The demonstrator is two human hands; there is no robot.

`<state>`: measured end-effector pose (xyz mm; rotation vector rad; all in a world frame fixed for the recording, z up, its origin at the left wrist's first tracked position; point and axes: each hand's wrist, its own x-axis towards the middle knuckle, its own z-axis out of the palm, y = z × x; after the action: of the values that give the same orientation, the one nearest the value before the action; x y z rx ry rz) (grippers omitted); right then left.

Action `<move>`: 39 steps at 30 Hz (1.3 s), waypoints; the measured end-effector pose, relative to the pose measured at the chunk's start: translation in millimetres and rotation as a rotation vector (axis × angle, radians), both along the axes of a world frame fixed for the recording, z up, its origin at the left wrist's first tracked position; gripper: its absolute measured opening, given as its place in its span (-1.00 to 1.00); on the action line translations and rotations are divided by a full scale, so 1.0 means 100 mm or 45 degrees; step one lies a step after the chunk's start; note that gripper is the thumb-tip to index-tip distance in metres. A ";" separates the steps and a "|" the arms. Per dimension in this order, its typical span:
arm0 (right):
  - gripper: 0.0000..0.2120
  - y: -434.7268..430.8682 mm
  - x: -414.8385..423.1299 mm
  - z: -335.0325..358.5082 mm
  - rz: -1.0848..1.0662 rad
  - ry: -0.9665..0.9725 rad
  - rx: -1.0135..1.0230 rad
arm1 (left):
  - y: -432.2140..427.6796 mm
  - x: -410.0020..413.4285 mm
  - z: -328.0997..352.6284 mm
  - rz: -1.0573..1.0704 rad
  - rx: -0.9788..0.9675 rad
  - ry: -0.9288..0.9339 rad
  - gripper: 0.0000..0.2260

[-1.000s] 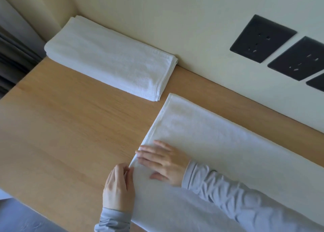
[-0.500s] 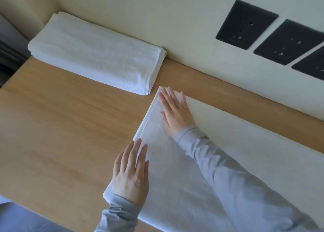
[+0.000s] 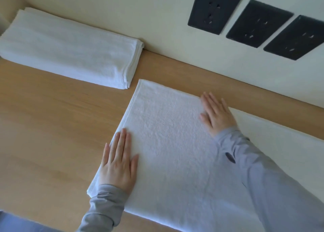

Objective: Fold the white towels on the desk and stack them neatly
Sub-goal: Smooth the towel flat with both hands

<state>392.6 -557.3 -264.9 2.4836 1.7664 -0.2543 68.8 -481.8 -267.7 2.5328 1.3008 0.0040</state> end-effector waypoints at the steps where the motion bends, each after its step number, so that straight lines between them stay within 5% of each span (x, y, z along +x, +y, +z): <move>1: -0.35 0.00 0.09 -0.02 -0.064 -0.013 -0.002 | -0.01 0.01 -0.01 0.002 0.008 0.002 -0.45; 7: -0.40 -0.01 -0.40 0.08 -0.164 0.002 0.103 | -0.05 0.02 0.00 0.025 0.021 0.057 -0.43; 11: -0.48 -0.32 -1.35 0.12 0.146 0.150 0.328 | -0.22 0.20 0.12 0.077 0.067 -0.008 -0.41; 17: -0.50 -0.95 -1.39 -0.05 0.468 0.149 0.141 | -0.60 0.46 0.09 -0.002 0.006 -0.056 -0.40; 20: -0.45 -1.12 -0.59 -0.05 0.326 0.082 0.096 | -0.59 0.44 0.03 -0.023 0.043 0.011 -0.38; 27: -0.29 -1.50 0.99 -0.04 -0.539 -0.005 -0.022 | -0.64 0.48 0.00 -0.008 0.084 0.047 -0.39; 33: -0.41 -1.41 0.51 0.09 -0.560 -0.025 0.095 | -0.71 0.54 0.01 0.049 0.081 0.044 -0.34; 36: -0.45 -1.41 -0.24 0.19 -0.375 0.077 0.308 | -0.96 0.80 0.10 -0.070 0.059 -0.049 -0.39; 39: -0.49 -1.59 -0.90 0.11 -0.083 0.100 0.260 | -1.31 1.12 0.15 -0.239 0.034 -0.119 -0.46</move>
<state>302.6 -716.7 -253.7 2.7106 1.8290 -0.1870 181.1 -613.2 -253.1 2.6333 1.0315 0.0993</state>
